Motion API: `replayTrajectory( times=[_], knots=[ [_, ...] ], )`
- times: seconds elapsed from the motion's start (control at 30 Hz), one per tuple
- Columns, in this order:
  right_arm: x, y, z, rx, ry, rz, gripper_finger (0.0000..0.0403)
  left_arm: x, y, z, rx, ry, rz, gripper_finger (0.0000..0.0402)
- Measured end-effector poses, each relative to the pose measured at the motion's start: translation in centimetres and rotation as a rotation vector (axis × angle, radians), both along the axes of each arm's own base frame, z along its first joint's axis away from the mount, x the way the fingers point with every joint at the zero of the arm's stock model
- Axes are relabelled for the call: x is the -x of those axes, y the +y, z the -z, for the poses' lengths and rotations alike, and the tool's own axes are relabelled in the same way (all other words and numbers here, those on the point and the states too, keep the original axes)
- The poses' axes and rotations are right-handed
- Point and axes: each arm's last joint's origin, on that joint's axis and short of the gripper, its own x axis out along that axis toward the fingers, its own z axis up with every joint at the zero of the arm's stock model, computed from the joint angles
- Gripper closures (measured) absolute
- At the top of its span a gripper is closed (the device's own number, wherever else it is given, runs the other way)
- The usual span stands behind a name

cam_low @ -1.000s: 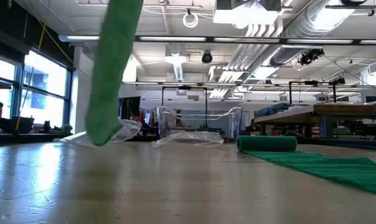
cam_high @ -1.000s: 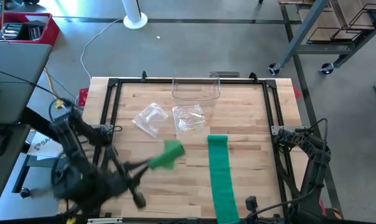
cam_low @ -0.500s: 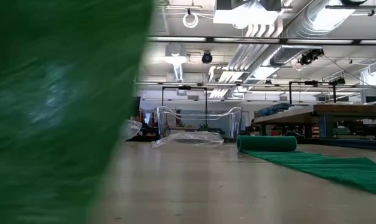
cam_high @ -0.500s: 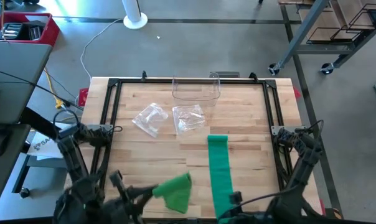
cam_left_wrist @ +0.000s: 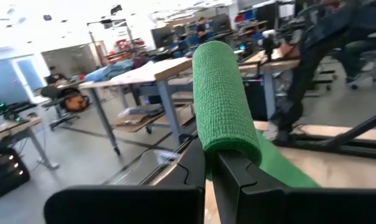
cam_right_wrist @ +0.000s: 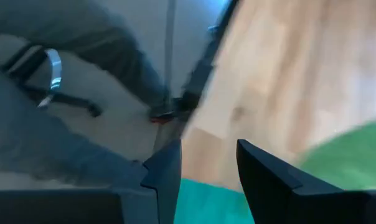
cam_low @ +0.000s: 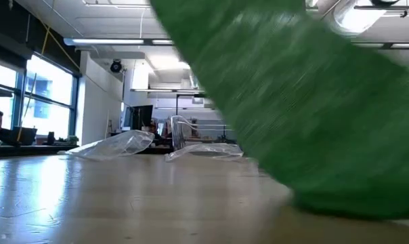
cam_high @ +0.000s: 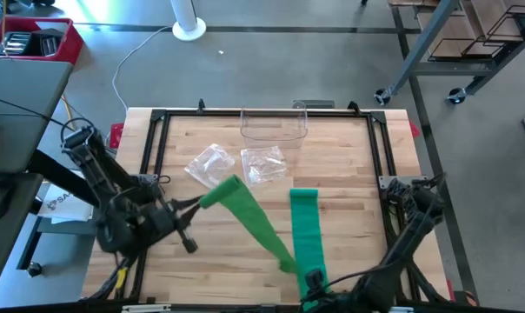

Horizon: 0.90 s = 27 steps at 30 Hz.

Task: Roll bandage
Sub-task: Roll the green bandage on the table

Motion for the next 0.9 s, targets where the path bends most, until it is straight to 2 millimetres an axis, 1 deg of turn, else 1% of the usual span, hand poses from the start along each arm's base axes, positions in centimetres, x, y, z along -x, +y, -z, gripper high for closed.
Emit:
replayTrajectory(
  times=[0.1, 0.17, 0.27, 0.37, 0.5, 0.67, 0.77, 0.9],
  knots=[
    [-1.6, -1.5, 2.5, -0.030, 0.033, 0.001, 0.0265, 0.7, 1.4, 2.1, 0.018, -0.013, -0.018, 0.0399],
    [-2.8, -3.1, 3.9, -0.017, 0.066, 0.026, 0.0265, 0.9, 2.2, 3.4, 0.022, -0.016, -0.027, 0.0399],
    [-4.3, -5.6, 5.8, -0.008, 0.102, 0.075, 0.0265, 1.4, 3.3, 4.6, 0.023, -0.017, -0.041, 0.0399],
    [-5.4, -8.0, 7.3, -0.002, 0.164, 0.098, 0.0265, 1.6, 4.3, 5.3, 0.011, -0.008, -0.064, 0.0399],
    [-6.3, -9.8, 8.0, 0.005, 0.208, 0.038, 0.0265, 1.8, 5.4, 5.1, 0.018, -0.014, -0.090, 0.0399],
    [-6.7, -11.3, 8.5, 0.099, 0.226, -0.045, 0.0265, 2.1, 6.0, 4.6, 0.014, -0.011, -0.080, 0.0399],
    [-7.2, -11.9, 8.6, 0.139, 0.199, -0.038, 0.0265, 2.2, 6.0, 4.6, 0.016, -0.013, -0.065, 0.0399],
    [-8.3, -13.1, 8.5, 0.144, 0.161, -0.025, 0.0265, 2.2, 6.0, 4.6, 0.014, -0.011, -0.041, 0.0399]
  ],
)
